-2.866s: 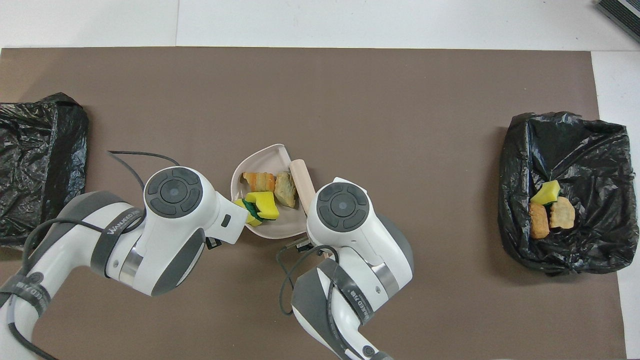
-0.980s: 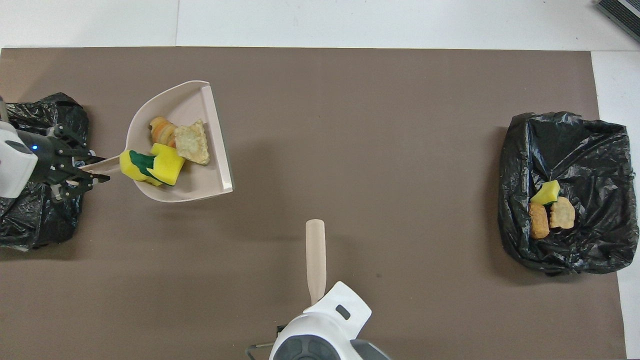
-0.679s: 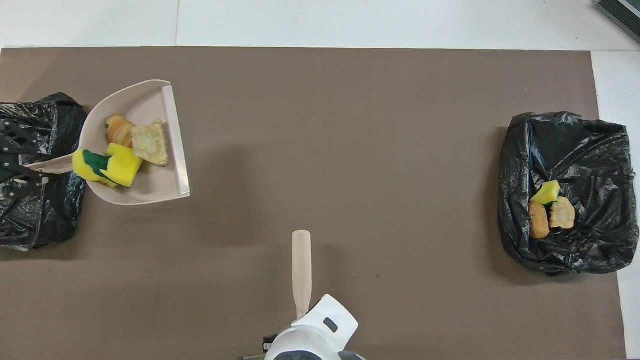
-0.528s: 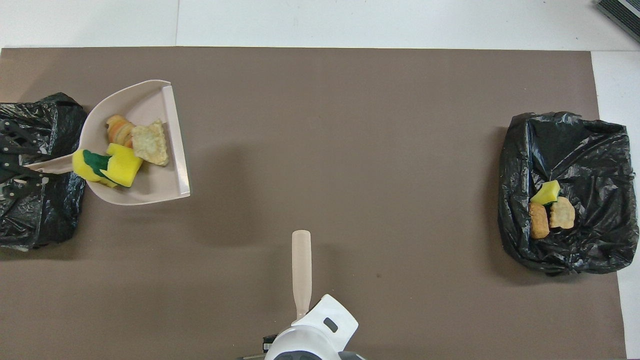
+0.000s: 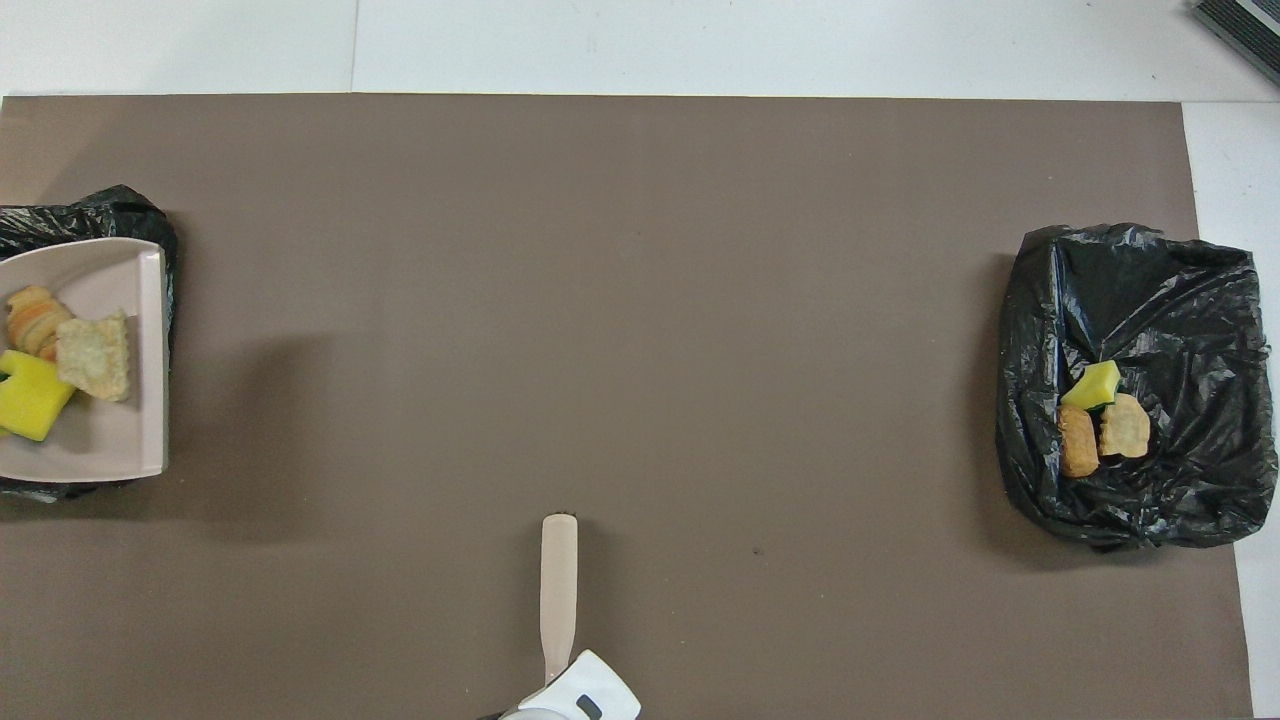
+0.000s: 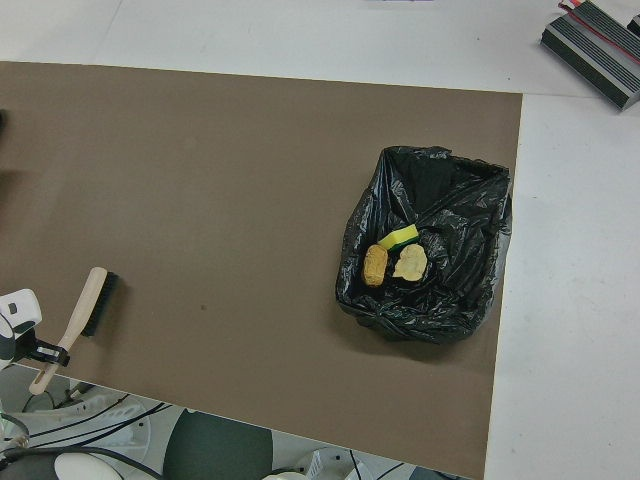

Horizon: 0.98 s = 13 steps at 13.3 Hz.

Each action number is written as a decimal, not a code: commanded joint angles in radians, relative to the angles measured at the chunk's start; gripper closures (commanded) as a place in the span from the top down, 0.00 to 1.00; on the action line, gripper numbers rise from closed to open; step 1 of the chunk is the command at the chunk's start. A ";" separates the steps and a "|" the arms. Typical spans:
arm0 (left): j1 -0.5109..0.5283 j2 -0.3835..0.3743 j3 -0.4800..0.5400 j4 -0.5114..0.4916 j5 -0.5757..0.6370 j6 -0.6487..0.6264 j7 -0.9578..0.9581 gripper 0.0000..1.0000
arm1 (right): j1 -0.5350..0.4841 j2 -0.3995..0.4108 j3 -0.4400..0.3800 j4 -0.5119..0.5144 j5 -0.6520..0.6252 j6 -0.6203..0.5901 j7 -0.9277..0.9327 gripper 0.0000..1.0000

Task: Sweep and dump trash in bin
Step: 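Tip the dustpan over the black bag with the left gripper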

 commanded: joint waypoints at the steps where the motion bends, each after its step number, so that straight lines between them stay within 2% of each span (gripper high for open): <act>1: -0.004 0.105 -0.016 0.163 0.112 0.001 0.012 0.00 | -0.002 -0.015 -0.003 -0.041 0.014 0.054 0.002 0.00; 3: -0.002 0.133 -0.015 0.199 0.156 0.056 -0.008 0.00 | -0.003 -0.010 -0.003 -0.044 0.012 0.069 0.000 0.00; 5: -0.022 0.150 -0.016 0.206 0.296 0.135 -0.067 0.00 | -0.012 0.001 -0.003 -0.044 0.012 0.077 -0.027 0.00; 6: -0.049 0.150 -0.016 0.205 0.382 0.152 -0.136 0.00 | -0.019 0.002 -0.003 -0.044 0.017 0.074 -0.038 0.09; 7: -0.066 0.150 -0.018 0.200 0.456 0.155 -0.216 0.00 | -0.025 0.005 -0.005 -0.044 0.021 0.074 -0.038 0.13; 9: -0.124 0.141 -0.018 0.186 0.609 0.150 -0.368 0.00 | -0.035 0.011 -0.003 -0.043 0.023 0.077 -0.040 0.32; 11: -0.183 0.118 -0.018 0.115 0.770 0.141 -0.419 0.00 | -0.039 0.016 -0.005 -0.038 0.023 0.082 -0.047 0.50; 13: -0.198 0.071 -0.018 0.041 0.893 0.143 -0.471 0.00 | -0.046 0.019 -0.005 -0.033 0.023 0.082 -0.066 0.51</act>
